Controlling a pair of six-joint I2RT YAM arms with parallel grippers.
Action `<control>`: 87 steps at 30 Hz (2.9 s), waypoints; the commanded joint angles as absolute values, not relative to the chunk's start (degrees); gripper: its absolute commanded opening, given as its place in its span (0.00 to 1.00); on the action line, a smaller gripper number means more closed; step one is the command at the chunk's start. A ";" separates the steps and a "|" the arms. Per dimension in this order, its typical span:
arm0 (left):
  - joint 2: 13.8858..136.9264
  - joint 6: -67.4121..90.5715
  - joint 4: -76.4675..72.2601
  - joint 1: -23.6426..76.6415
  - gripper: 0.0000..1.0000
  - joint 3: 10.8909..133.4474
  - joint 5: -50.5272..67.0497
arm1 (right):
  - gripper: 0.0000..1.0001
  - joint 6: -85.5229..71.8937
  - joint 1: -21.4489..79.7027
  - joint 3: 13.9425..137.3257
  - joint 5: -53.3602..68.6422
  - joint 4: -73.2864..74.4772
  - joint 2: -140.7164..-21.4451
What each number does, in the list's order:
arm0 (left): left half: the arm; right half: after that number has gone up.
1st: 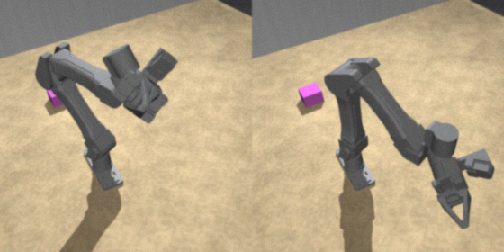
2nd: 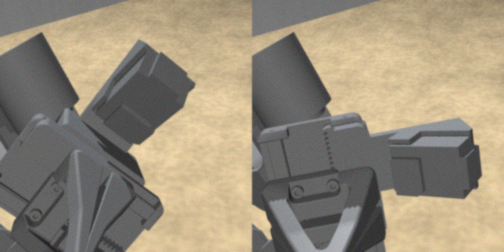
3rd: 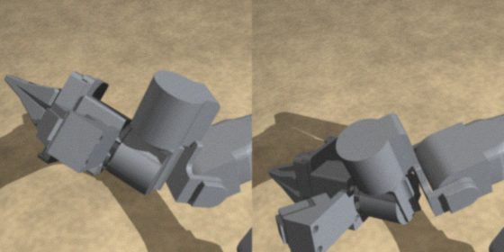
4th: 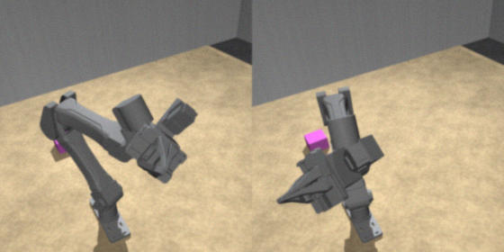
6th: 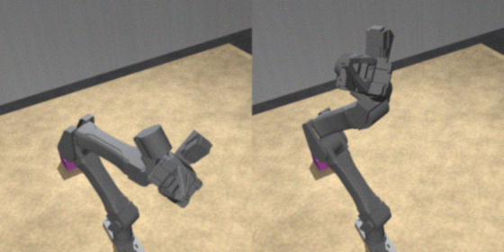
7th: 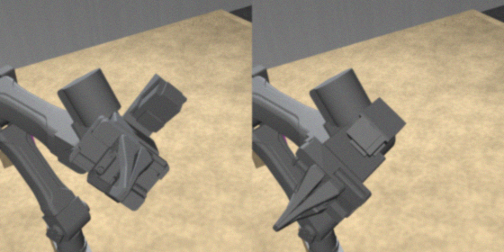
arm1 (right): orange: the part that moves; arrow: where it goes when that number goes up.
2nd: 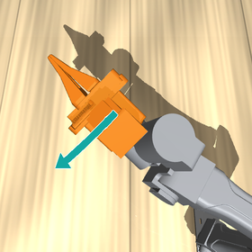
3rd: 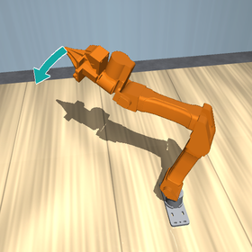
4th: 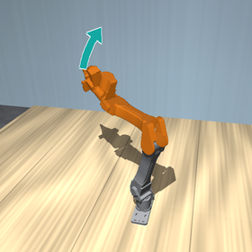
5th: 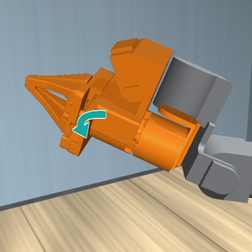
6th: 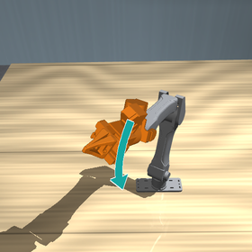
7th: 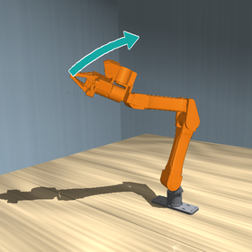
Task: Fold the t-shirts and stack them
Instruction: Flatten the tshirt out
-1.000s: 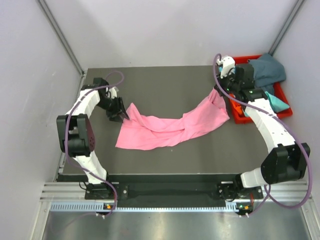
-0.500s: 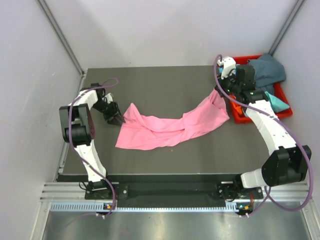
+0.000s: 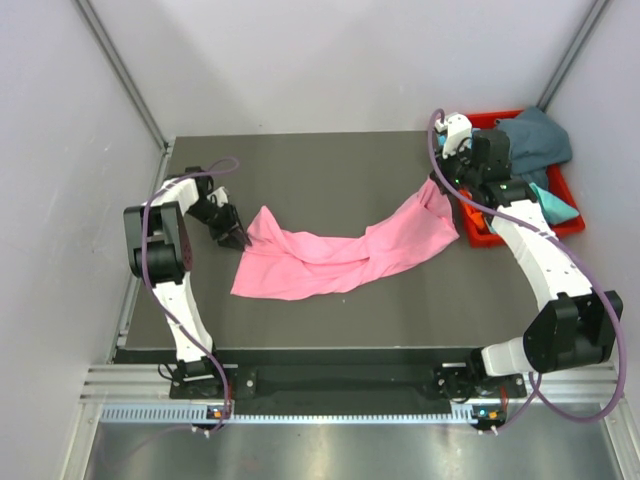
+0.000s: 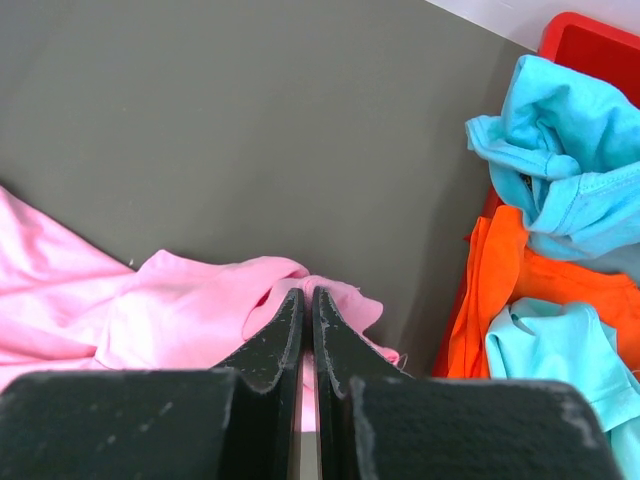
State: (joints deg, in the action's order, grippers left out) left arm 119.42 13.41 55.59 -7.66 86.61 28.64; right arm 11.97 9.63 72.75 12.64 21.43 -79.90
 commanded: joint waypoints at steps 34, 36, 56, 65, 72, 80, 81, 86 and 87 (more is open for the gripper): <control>119.10 12.48 54.93 -7.73 0.00 88.50 33.66 | 0.00 13.27 10.02 73.39 10.20 15.56 -80.16; 118.13 12.48 55.11 -8.08 0.00 91.39 33.75 | 0.00 14.06 10.02 74.26 9.32 15.21 -81.12; 105.82 10.73 55.81 -12.57 0.00 100.37 29.62 | 0.00 14.59 13.45 88.70 9.23 16.61 -90.36; 104.50 9.14 57.74 -12.57 0.00 97.73 31.72 | 0.00 12.04 16.34 70.44 14.84 22.58 -80.18; 105.29 9.32 57.66 -12.57 0.00 97.56 33.40 | 0.03 11.16 22.23 55.20 19.25 24.26 -73.31; 105.73 9.49 57.22 -12.57 0.00 96.95 33.31 | 0.55 10.28 20.84 60.10 12.40 21.10 -75.05; 105.65 9.49 57.22 -12.57 0.00 96.51 33.31 | 0.57 9.50 19.35 61.34 12.22 20.48 -75.93; 105.03 9.84 56.51 -12.57 0.00 94.49 33.31 | 0.59 6.42 16.79 68.36 11.16 18.02 -83.30; 104.94 9.84 56.51 -12.57 0.00 94.40 33.22 | 0.58 5.02 16.00 68.99 11.25 17.84 -84.28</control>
